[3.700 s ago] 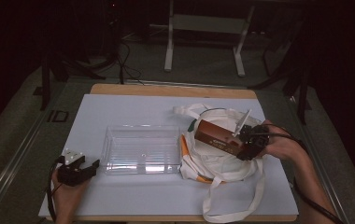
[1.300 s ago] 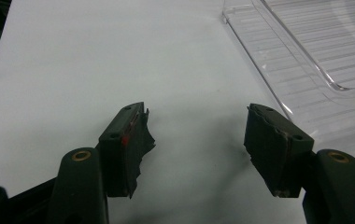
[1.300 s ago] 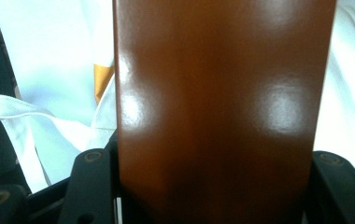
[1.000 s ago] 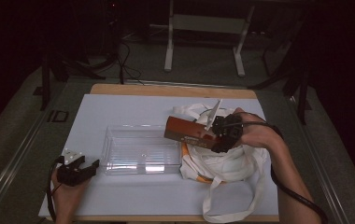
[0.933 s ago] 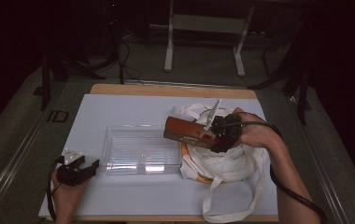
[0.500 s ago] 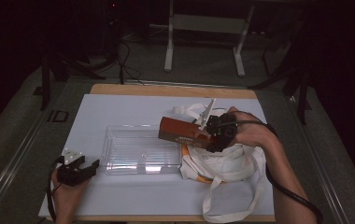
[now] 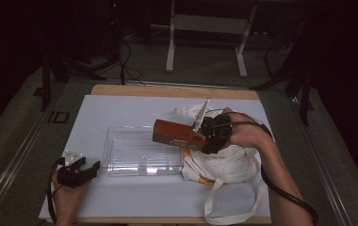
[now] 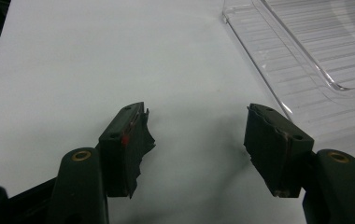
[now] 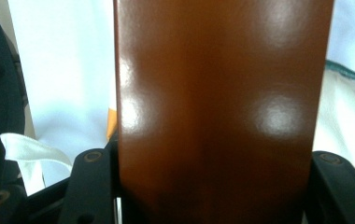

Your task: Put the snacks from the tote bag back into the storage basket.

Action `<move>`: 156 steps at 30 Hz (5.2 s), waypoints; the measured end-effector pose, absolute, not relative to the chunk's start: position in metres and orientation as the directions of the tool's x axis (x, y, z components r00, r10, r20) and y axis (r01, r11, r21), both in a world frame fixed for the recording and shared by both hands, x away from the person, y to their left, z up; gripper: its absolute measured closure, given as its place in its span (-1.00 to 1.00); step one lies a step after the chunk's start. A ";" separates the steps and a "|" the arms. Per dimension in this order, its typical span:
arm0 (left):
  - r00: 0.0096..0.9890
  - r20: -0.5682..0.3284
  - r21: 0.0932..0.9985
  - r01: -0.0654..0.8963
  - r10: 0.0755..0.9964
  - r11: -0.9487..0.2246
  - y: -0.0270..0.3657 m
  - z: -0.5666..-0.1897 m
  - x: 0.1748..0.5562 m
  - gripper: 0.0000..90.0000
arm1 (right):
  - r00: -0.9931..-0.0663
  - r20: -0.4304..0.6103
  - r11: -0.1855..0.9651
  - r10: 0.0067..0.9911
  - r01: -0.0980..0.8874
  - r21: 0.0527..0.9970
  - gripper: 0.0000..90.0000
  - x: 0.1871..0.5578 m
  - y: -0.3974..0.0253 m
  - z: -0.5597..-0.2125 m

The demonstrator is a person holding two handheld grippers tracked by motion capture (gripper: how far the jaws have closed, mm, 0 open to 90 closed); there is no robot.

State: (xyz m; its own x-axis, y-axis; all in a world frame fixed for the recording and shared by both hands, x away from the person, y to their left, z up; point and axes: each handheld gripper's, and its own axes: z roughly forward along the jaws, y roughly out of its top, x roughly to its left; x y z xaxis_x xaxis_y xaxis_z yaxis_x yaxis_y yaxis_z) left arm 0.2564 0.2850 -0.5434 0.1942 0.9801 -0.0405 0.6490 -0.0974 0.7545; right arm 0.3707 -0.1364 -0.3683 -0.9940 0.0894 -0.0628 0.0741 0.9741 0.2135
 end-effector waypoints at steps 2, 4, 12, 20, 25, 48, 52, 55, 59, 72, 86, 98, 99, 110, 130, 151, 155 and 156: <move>0.194 -0.040 0.755 0.648 0.980 -0.097 0.285 -0.543 0.256 -0.13 | -0.994 -0.062 0.974 0.086 0.071 0.213 -0.04 0.370 -0.133 -0.368; 0.194 -0.040 0.755 0.649 0.980 -0.097 0.285 -0.543 0.256 -0.13 | -0.995 -0.061 0.975 0.079 0.064 0.214 -0.04 0.370 -0.131 -0.368; 0.194 -0.041 0.755 0.648 0.980 -0.097 0.285 -0.543 0.256 -0.13 | -0.997 -0.055 0.975 0.058 0.045 0.216 -0.04 0.368 -0.120 -0.371; 0.194 -0.041 0.756 0.648 0.980 -0.096 0.285 -0.543 0.256 -0.13 | -0.998 -0.050 0.976 0.045 0.034 0.215 -0.04 0.367 -0.112 -0.375; 0.193 -0.043 0.757 0.646 0.980 -0.094 0.285 -0.543 0.256 -0.13 | -0.998 -0.048 0.977 0.036 0.025 0.211 -0.04 0.366 -0.106 -0.378; 0.188 -0.049 0.765 0.639 0.981 -0.085 0.286 -0.543 0.255 -0.13 | -0.999 -0.038 0.984 -0.006 -0.013 0.179 -0.05 0.365 -0.083 -0.395; 0.189 -0.048 0.764 0.639 0.981 -0.086 0.286 -0.543 0.255 -0.13 | -0.999 -0.036 0.983 -0.015 -0.022 0.181 -0.05 0.365 -0.080 -0.397; 0.190 -0.048 0.764 0.640 0.981 -0.086 0.286 -0.543 0.255 -0.13 | -0.999 -0.034 0.984 -0.014 -0.020 0.179 -0.05 0.364 -0.078 -0.398; 0.190 -0.048 0.764 0.640 0.981 -0.086 0.286 -0.543 0.255 -0.13 | -0.999 -0.034 0.984 -0.021 -0.027 0.177 -0.04 0.364 -0.075 -0.399; 0.192 -0.051 0.763 0.640 0.980 -0.086 0.286 -0.543 0.255 -0.13 | -0.998 -0.038 0.987 -0.051 -0.056 0.151 -0.05 0.362 -0.057 -0.404; 0.193 -0.050 0.762 0.642 0.980 -0.088 0.286 -0.543 0.256 -0.13 | -0.996 -0.059 0.992 -0.074 -0.080 0.097 -0.05 0.361 -0.048 -0.417; 0.193 -0.048 0.761 0.643 0.980 -0.089 0.286 -0.543 0.256 -0.13 | -0.991 -0.071 0.989 -0.117 -0.122 0.081 -0.06 0.358 -0.038 -0.419; 0.193 -0.048 0.761 0.643 0.980 -0.089 0.286 -0.543 0.256 -0.13 | -0.991 -0.069 0.989 -0.118 -0.123 0.080 -0.06 0.357 -0.037 -0.419; 0.194 -0.046 0.758 0.646 0.980 -0.093 0.286 -0.543 0.256 -0.13 | -0.992 -0.048 0.986 -0.117 -0.122 0.112 -0.08 0.355 -0.028 -0.419; 0.195 -0.044 0.753 0.651 0.980 -0.095 0.285 -0.543 0.257 -0.13 | -0.997 0.005 0.989 -0.080 -0.079 0.123 -0.31 0.356 -0.027 -0.427; 0.195 -0.044 0.754 0.650 0.980 -0.096 0.285 -0.544 0.257 -0.14 | -0.998 0.024 0.993 -0.053 -0.050 0.108 -0.37 0.358 -0.037 -0.432; 0.196 -0.044 0.752 0.652 0.980 -0.097 0.285 -0.544 0.257 -0.14 | -0.999 0.011 0.990 -0.051 -0.049 0.133 -0.36 0.359 -0.041 -0.429; 0.196 -0.044 0.753 0.651 0.980 -0.096 0.285 -0.544 0.257 -0.14 | -0.999 0.014 0.989 -0.047 -0.045 0.140 -0.36 0.359 -0.043 -0.428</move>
